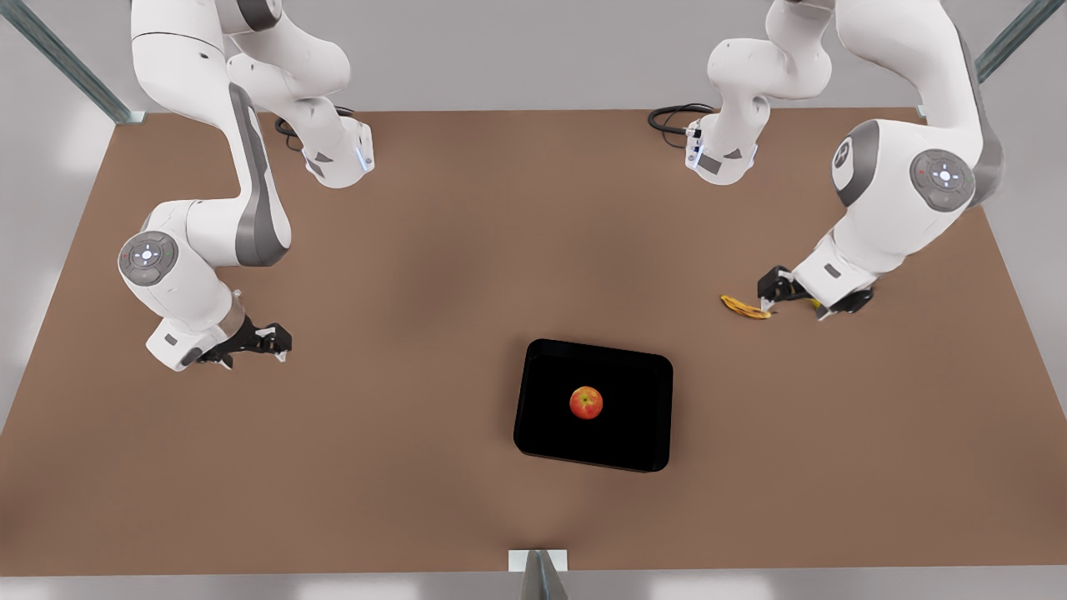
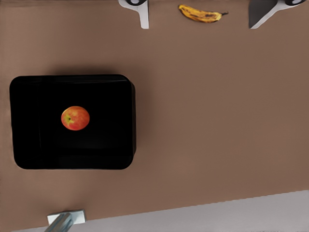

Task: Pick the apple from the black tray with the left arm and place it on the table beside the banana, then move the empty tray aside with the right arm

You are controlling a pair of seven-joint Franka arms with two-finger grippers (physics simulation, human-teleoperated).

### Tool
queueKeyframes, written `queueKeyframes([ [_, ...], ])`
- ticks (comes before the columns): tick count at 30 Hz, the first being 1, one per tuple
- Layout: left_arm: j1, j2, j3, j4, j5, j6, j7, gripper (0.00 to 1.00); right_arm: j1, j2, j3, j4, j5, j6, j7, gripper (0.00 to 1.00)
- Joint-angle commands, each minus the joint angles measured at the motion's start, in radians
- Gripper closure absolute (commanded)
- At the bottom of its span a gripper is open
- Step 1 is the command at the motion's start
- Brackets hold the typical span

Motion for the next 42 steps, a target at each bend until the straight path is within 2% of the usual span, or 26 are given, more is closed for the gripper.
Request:
queueKeyframes([
  [1, 0.025, 0.0, 0.001, -0.002, 0.001, 0.008, -0.029, 0.0, 0.001, -0.001, 0.0, 0.0, 0.001, 0.004, -0.017, 0.0],
  [4, 0.025, 0.014, 0.001, -0.002, 0.001, 0.01, -0.029, 0.0, 0.001, 0.001, 0.0, 0.002, 0.0, 0.004, -0.017, 0.0],
  [6, -0.001, 0.06, -0.021, 0.003, -0.045, 0.073, -0.033, 0.0, 0.0, 0.135, 0.0, 0.1, 0.003, 0.014, -0.017, 0.0],
  [7, -0.1, 0.1, -0.021, 0.006, -0.025, 0.142, -0.09, 0.0, 0.0, 0.215, 0.0, 0.151, 0.006, 0.014, -0.016, 0.0],
  [9, -0.318, 0.14, -0.022, 0.023, 0.058, 0.142, -0.568, 0.0, 0.001, 0.214, 0.001, 0.155, 0.004, 0.014, -0.014, 0.0],
  [11, -0.439, 0.172, -0.029, 0.03, 0.075, 0.143, -0.648, 0.0, 0.003, 0.108, 0.003, 0.189, 0.0, -0.06, -0.017, 0.0],
  [13, -0.496, 0.235, -0.029, 0.083, 0.084, 0.142, -0.743, 0.0, 0.001, 0.08, 0.001, 0.189, -0.02, -0.083, -0.017, 0.0],
  [17, -0.508, 0.325, -0.029, 0.072, 0.074, 0.212, -0.757, 0.0, 0.0, 0.099, -0.003, 0.187, -0.02, -0.081, -0.019, 0.0],
  [18, -0.51, 0.353, -0.029, 0.028, 0.074, 0.215, -0.78, 0.0, 0.0, 0.099, -0.003, 0.187, -0.02, -0.081, -0.019, 0.0],
  [20, -0.49, 0.345, -0.021, 0.004, 0.015, 0.22, -1.081, 0.0, -0.003, 0.1, -0.003, 0.187, -0.019, -0.081, -0.023, 0.0],
  [22, -0.475, 0.348, -0.024, -0.046, -0.006, 0.292, -0.895, 0.0, -0.002, 0.1, -0.003, 0.187, -0.02, -0.081, -0.022, 0.0],
  [25, -0.415, 0.365, -0.021, -0.054, -0.031, 0.295, -0.872, 0.0, -0.002, 0.1, -0.003, 0.187, -0.02, -0.081, -0.023, 0.0],
  [32, -0.383, 0.638, -0.025, 0.225, -0.029, 0.344, -0.762, 0.0, 0.0, 0.106, -0.003, 0.189, -0.02, -0.081, -0.02, 0.0],
  [34, -0.386, 0.675, -0.027, 0.228, -0.026, 0.421, -0.765, 0.0, 0.0, 0.106, -0.003, 0.189, -0.02, -0.08, -0.02, 0.0],
  [42, -0.386, 0.718, -0.024, 0.25, 0.017, 0.455, -0.728, 0.0, -0.002, 0.106, -0.002, 0.187, -0.02, -0.08, -0.022, 0.0],
])
